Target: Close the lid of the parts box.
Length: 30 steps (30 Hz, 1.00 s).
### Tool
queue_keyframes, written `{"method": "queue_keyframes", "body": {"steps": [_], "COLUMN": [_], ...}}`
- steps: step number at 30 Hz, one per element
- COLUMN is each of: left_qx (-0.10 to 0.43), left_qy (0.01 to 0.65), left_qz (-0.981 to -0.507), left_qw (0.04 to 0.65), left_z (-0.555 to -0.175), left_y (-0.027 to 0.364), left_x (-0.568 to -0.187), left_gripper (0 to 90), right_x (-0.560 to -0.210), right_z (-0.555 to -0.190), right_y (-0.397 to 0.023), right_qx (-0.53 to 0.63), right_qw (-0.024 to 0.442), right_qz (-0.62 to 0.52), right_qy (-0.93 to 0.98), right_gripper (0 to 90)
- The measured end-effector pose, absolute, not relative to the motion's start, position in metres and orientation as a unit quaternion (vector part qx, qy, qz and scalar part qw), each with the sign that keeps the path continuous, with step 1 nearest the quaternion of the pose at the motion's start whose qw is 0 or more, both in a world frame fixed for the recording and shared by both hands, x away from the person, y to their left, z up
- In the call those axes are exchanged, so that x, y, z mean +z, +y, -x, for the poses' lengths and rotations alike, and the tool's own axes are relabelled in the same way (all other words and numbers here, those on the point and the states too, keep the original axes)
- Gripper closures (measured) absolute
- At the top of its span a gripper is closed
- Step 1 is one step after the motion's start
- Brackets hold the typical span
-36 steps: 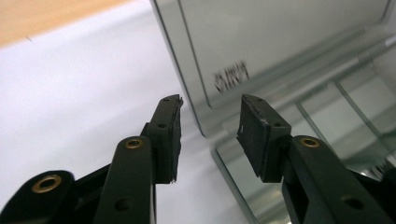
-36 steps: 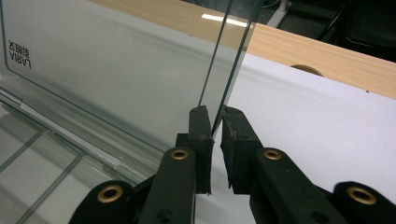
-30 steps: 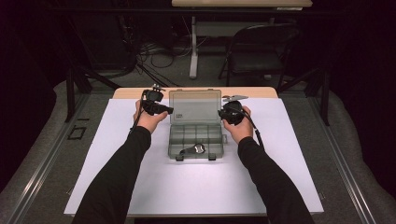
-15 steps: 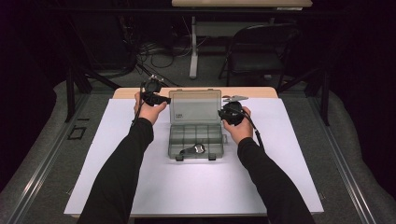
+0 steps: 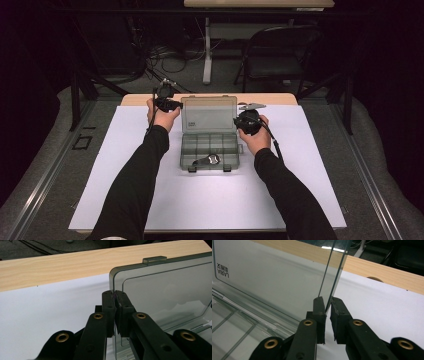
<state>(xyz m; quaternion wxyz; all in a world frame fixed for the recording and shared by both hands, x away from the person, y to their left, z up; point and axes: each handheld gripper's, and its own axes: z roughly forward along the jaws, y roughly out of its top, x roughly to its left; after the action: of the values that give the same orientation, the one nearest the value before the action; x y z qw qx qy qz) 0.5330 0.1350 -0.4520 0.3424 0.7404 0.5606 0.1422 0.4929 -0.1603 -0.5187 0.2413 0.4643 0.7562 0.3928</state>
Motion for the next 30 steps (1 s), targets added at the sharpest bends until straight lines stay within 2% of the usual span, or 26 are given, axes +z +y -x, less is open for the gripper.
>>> {"method": "queue_keyframes", "body": {"steps": [24,28,30], "left_qx": [0.152,0.157,0.163], "left_qy": [0.58,0.581,0.581], "left_qz": [-0.716,-0.711,-0.709], "left_qw": [0.357,0.363,0.365], "left_z": [-0.526,-0.522,-0.52], "left_y": [0.132,0.132,0.131], "left_x": [-0.454,-0.455,-0.455], "left_gripper": [88.7,88.9,88.9], "right_x": [-0.52,-0.52,-0.52], "right_z": [-0.492,-0.491,-0.491], "right_y": [-0.161,-0.161,-0.161], "right_qx": [0.398,0.399,0.401], "right_qw": [0.245,0.247,0.244], "right_qz": [-0.463,-0.461,-0.463], "right_qy": [0.753,0.753,0.752], "right_gripper": [82.6,82.0,78.7]}}
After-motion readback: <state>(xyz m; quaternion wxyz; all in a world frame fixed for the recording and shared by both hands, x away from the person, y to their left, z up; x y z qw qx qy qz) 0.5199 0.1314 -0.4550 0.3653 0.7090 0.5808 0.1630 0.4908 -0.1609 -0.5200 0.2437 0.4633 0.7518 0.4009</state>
